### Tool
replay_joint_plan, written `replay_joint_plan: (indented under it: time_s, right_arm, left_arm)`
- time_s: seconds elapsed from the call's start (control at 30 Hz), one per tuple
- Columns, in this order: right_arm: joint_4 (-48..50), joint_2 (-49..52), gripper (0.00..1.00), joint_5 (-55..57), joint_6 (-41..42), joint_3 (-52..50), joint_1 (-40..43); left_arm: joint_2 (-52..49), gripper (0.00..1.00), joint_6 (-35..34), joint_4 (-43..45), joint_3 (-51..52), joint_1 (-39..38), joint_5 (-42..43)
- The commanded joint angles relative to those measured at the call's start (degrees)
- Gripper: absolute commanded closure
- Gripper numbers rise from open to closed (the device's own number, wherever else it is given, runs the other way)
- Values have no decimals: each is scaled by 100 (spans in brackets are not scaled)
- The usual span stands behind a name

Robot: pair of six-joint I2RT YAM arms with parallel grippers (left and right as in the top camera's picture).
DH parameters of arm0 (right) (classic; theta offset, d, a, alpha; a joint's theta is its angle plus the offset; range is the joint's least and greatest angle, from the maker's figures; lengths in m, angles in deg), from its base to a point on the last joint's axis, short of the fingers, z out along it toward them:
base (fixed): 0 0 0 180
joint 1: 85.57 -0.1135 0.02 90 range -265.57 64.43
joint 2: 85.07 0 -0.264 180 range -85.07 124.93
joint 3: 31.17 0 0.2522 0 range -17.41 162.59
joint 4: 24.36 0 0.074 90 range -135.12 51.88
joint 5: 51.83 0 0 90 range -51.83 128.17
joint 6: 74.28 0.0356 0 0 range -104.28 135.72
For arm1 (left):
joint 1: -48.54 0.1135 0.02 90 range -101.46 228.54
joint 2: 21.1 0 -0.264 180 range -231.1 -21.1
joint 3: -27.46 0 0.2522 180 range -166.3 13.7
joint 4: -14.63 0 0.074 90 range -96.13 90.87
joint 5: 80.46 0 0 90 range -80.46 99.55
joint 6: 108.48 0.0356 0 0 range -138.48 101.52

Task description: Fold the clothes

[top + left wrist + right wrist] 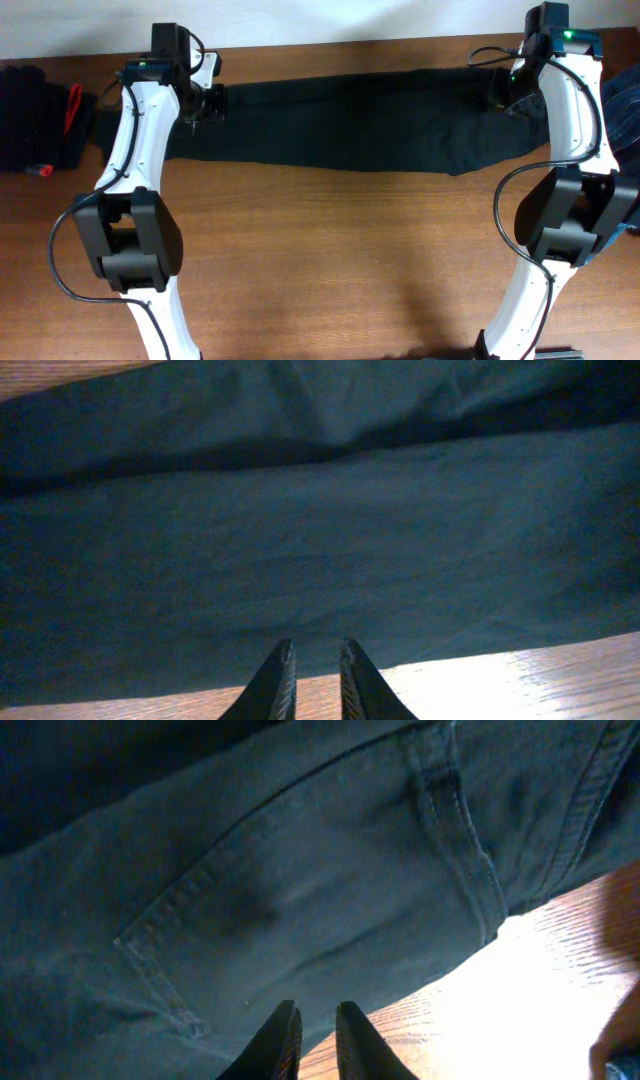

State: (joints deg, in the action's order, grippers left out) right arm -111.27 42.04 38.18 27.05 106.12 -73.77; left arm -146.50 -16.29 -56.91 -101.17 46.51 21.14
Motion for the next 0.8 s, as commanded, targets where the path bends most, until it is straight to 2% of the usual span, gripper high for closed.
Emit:
replay_joint_plan:
  time_s: [0.0,0.3,0.43,0.47,0.53,0.77]
  right_arm:
    - [-57,74,85,63,-44,-52,-52]
    - [160,498,87,-7,-339,-52,-59]
    - [507,656,87,-76,-367,-52,-59]
    - [586,713,87,-92,-365,-52,-59]
    - [728,800,87,-111,-367,-52,-59]
    - [1497,1108,88,-350,-555,-52,-59]
  left_arm:
    - [-103,84,116,52,42,-7,61]
    - [-125,84,114,234,42,-7,61]
    - [-125,83,114,289,42,-7,61]
    - [-125,79,114,293,42,-7,61]
    - [-125,77,114,293,42,-7,61]
    - [-125,76,114,356,42,-7,61]
